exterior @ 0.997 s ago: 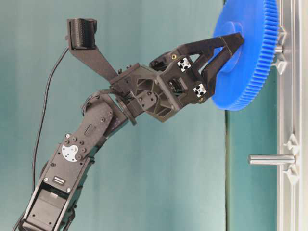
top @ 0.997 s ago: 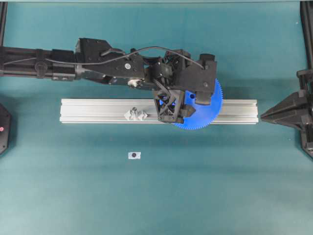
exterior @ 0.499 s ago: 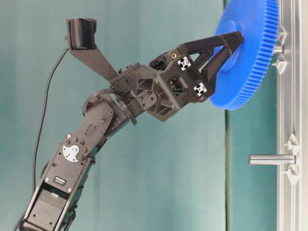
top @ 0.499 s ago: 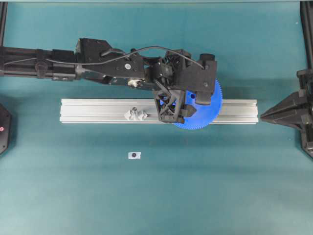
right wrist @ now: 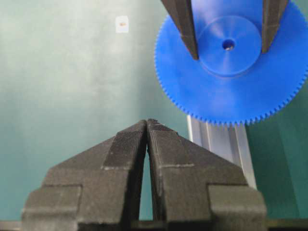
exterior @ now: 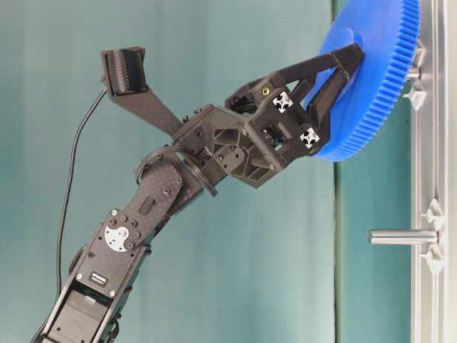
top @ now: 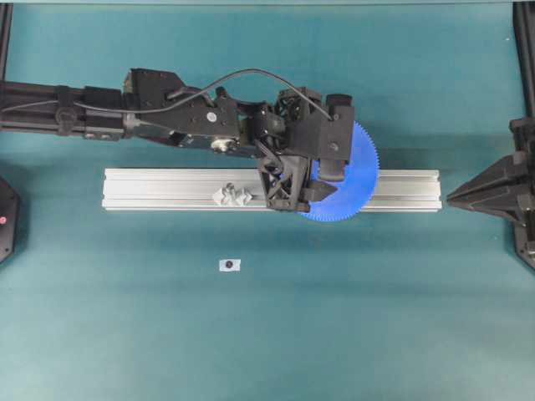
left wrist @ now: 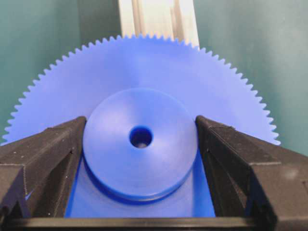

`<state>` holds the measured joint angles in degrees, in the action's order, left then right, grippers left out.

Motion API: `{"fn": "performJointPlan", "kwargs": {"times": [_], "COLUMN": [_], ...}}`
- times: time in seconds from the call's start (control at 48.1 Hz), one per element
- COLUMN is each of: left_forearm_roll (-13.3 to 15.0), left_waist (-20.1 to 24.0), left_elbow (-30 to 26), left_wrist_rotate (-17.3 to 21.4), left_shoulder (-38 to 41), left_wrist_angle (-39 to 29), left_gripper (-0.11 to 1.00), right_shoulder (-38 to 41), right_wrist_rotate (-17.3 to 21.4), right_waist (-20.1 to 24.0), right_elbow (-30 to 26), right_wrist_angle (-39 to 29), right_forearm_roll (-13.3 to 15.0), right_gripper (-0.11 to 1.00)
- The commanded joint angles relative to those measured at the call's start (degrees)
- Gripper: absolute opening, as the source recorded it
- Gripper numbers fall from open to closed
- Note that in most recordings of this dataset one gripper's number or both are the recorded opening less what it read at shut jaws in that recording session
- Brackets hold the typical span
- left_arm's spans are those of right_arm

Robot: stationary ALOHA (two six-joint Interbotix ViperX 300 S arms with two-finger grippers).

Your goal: Insert the large gear onto the shaft.

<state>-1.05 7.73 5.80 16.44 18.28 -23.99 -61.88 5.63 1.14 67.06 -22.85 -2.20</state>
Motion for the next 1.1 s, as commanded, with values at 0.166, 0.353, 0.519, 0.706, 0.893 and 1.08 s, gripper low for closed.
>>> {"fn": "performJointPlan", "kwargs": {"times": [0.166,0.353,0.519,0.706,0.893,1.08], "left_forearm_roll": [-0.18,-0.18,-0.18,-0.18,-0.18,-0.18], "left_waist": [0.79,0.79,0.79,0.79,0.53,-0.09], "left_elbow": [-0.09,-1.23,-2.64,-5.36,-7.21,-8.70], "left_wrist_rotate": [0.53,0.62,0.62,0.70,0.70,0.70], "left_shoulder": [-2.72,-2.46,-2.11,-1.85,-0.88,0.79], "left_wrist_angle": [-2.90,-2.90,-3.08,-3.78,-4.57,-4.66], "left_gripper": [0.84,0.84,0.84,0.84,0.84,0.84], "right_shoulder": [0.26,0.26,0.26,0.26,0.26,0.26], "right_wrist_rotate": [0.53,0.53,0.53,0.62,0.62,0.62], "right_waist": [0.09,0.09,0.09,0.09,0.09,0.09], "right_elbow": [-0.62,-0.53,-0.53,-0.53,-0.35,-0.35], "right_wrist_angle": [0.44,0.53,0.53,0.53,0.53,0.53], "right_forearm_roll": [-0.09,-0.09,-0.09,-0.09,-0.09,-0.09], "right_gripper": [0.13,0.13,0.13,0.13,0.13,0.13]}}
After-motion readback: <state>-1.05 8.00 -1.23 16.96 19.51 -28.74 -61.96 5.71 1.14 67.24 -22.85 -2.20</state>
